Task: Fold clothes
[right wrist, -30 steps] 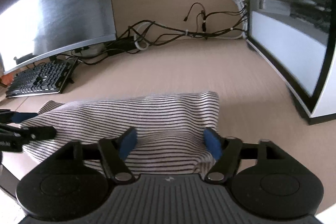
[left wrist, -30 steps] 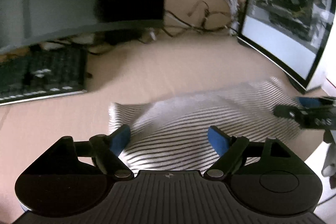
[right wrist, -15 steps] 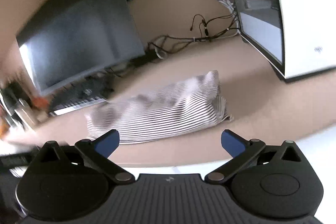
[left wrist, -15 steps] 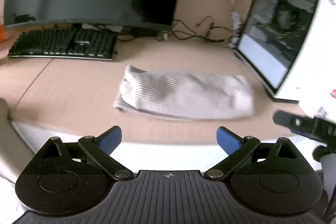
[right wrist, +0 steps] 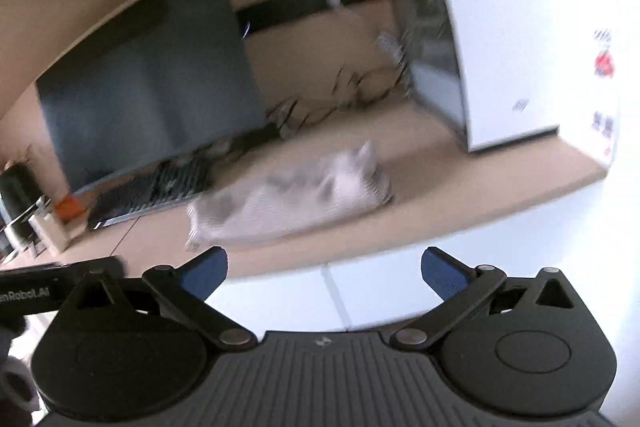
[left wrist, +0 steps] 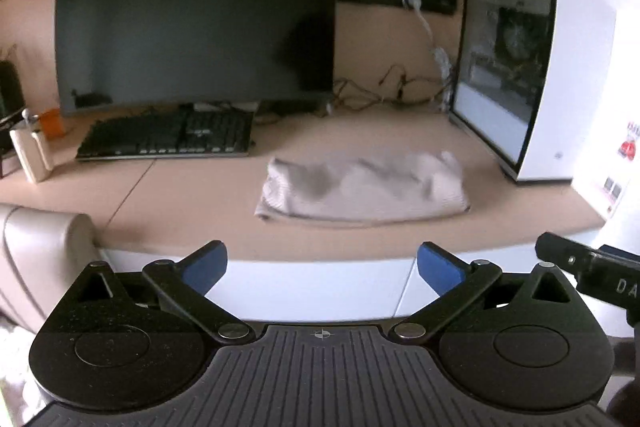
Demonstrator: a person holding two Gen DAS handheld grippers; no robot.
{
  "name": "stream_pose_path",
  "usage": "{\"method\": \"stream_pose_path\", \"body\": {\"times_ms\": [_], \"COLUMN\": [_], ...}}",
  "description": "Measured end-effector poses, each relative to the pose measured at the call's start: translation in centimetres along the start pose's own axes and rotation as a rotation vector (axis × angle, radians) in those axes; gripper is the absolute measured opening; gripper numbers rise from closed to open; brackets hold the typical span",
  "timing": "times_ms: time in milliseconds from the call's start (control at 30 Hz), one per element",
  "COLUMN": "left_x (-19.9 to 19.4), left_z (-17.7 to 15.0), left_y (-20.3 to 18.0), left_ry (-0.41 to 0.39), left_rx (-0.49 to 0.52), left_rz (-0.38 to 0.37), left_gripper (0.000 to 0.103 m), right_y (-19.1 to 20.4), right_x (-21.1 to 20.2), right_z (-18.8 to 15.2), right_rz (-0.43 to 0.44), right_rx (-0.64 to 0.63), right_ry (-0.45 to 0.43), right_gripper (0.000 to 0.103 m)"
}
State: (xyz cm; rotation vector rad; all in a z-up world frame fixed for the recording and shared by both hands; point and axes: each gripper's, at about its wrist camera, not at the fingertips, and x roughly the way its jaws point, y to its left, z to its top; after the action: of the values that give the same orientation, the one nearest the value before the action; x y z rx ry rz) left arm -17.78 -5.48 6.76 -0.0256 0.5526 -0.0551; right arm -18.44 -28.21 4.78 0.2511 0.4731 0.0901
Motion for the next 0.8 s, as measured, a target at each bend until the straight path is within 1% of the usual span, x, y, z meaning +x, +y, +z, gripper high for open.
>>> {"method": "stream_pose_path", "body": {"times_ms": [67, 167, 233, 400, 567, 800], "left_x": [-0.2, -0.4, -0.4, -0.1, 0.1, -0.1], "left_z": [0.1, 0.2, 0.2, -0.3, -0.7, -1.3], "left_y": [-0.1, -0.5, -0.9, -1.9, -1.8, -1.5], "left_ry": [-0.014, -0.032, -0.027, 0.014, 0.045, 0.075], "left_rx": [-0.003, 0.007, 0.029, 0.071, 0.069, 0.051], "left_rz": [-0.011, -0.017, -0.011, 0.011, 0.007, 0.016], "left_gripper": [0.103, 0.103, 0.103, 0.103, 0.103, 0.103], "right_y": [0.1, 0.8, 1.1, 0.9, 0.9, 1.2], "right_x": [-0.5, -0.6, -0.6, -0.5, -0.6, -0.4], "right_z": [0.2, 0.1, 0.1, 0.0, -0.4, -0.6], "right_rz": [-0.011, 0.0, 0.004, 0.004, 0.011, 0.014], "right_rx": [-0.016, -0.064, -0.087, -0.085, -0.09, -0.108], "right_ry": [-0.033, -0.045, -0.049, -0.029, 0.018, 0.054], "right_gripper": [0.103, 0.103, 0.103, 0.103, 0.103, 0.103]}}
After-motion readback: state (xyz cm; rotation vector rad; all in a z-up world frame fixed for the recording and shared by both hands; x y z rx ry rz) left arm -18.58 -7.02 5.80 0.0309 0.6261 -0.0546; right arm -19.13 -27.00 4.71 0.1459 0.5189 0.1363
